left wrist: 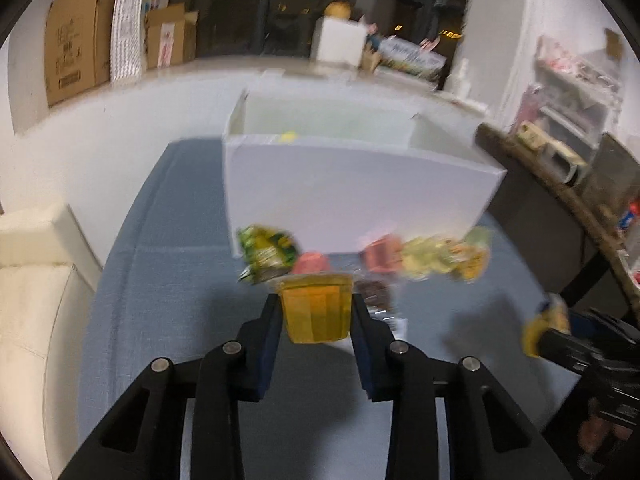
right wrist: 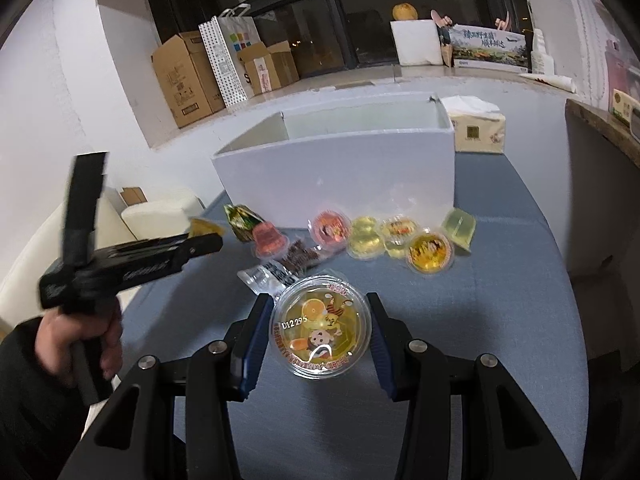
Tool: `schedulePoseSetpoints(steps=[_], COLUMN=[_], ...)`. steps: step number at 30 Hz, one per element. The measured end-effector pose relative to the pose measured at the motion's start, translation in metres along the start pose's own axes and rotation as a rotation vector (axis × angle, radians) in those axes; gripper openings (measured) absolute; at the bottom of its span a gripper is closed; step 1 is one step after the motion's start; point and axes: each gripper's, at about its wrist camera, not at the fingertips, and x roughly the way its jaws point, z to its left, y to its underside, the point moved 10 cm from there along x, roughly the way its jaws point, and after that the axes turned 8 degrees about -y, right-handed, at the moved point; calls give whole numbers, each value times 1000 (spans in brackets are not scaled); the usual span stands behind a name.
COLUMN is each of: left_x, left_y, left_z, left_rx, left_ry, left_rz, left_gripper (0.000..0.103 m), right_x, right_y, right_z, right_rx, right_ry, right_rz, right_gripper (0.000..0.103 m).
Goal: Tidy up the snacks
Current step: 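Grasp the small orange jelly cup with the left tool, then lower the orange jelly cup into the box while the right tool lowers its cup, then grasp the round yellow cartoon jelly cup with the right tool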
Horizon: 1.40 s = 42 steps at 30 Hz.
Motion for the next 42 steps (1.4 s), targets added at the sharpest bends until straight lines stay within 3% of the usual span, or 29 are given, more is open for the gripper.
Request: schedulePoseSetpoints(steps=[7, 12, 18, 26, 27, 28, 30, 42], left_x=[-49, -52, -13, 51, 59, 68, 79, 48], left_y=[-46, -88, -143, -163, -164, -164, -159, -134], left_z=[-36, -40, -24, -7, -5, -2, 1, 17], left_rx=[60, 84, 73, 67, 71, 71, 53, 31], left_ry=[46, 52, 16, -29, -52, -85, -93, -92], left_rz=[-137, -188, -198, -118, -103, -76, -35, -49], left_gripper=[37, 37, 37, 39, 46, 54, 103, 103], right_x=[-9, -10, 11, 61, 65, 69, 65, 22], right_y=[-36, -80, -146, -183, -183, -182, -180, -153], right_z=[7, 2, -22, -76, -78, -83, -86, -84], right_rx=[-28, -62, -62, -15, -10, 2, 19, 52], right_ry=[-11, -5, 34, 91, 88, 95, 89, 104], right_rz=[-56, -102, -118, -43, -31, -14, -39, -99], right_gripper=[50, 50, 50, 51, 67, 97, 103, 103])
